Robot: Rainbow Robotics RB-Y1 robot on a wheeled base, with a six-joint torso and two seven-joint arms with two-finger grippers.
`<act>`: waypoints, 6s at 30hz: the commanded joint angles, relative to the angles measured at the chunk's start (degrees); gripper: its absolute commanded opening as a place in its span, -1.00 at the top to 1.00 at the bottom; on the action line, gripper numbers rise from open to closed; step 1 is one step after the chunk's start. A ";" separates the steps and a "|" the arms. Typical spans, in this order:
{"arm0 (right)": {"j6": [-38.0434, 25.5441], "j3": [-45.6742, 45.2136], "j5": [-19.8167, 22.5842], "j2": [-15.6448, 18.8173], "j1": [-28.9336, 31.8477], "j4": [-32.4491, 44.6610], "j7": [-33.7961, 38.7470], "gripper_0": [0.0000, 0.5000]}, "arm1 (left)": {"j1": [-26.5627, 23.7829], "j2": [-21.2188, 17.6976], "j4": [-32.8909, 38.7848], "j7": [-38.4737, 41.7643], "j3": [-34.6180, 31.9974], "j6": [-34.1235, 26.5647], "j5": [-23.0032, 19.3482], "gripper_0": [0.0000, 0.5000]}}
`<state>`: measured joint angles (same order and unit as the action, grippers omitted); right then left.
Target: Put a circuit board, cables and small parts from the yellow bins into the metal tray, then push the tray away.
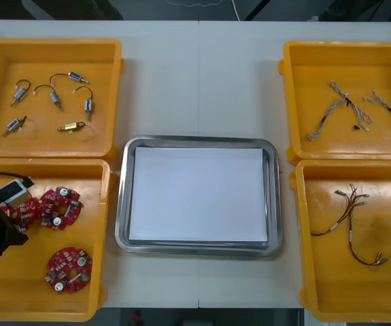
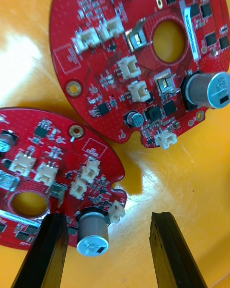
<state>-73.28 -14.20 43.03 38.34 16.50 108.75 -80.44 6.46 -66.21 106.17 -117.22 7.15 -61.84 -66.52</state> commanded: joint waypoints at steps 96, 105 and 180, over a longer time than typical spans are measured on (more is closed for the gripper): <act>-36.72 1.36 22.44 15.80 -29.16 31.88 -1.12 1.00 | -53.04 20.24 15.56 40.23 47.43 -20.86 16.07 1.00; -36.72 1.45 23.15 15.88 -29.78 32.49 -1.12 1.00 | -54.01 20.60 11.95 40.40 52.35 -17.61 19.59 0.99; -35.70 52.78 7.06 -3.89 -67.39 19.13 -7.28 1.00 | -53.92 20.33 3.34 32.67 4.71 -48.16 12.73 -1.00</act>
<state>-109.82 35.43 52.62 36.44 -48.33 128.75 -81.95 -45.36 -44.20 111.49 -76.59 14.87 -109.61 -54.44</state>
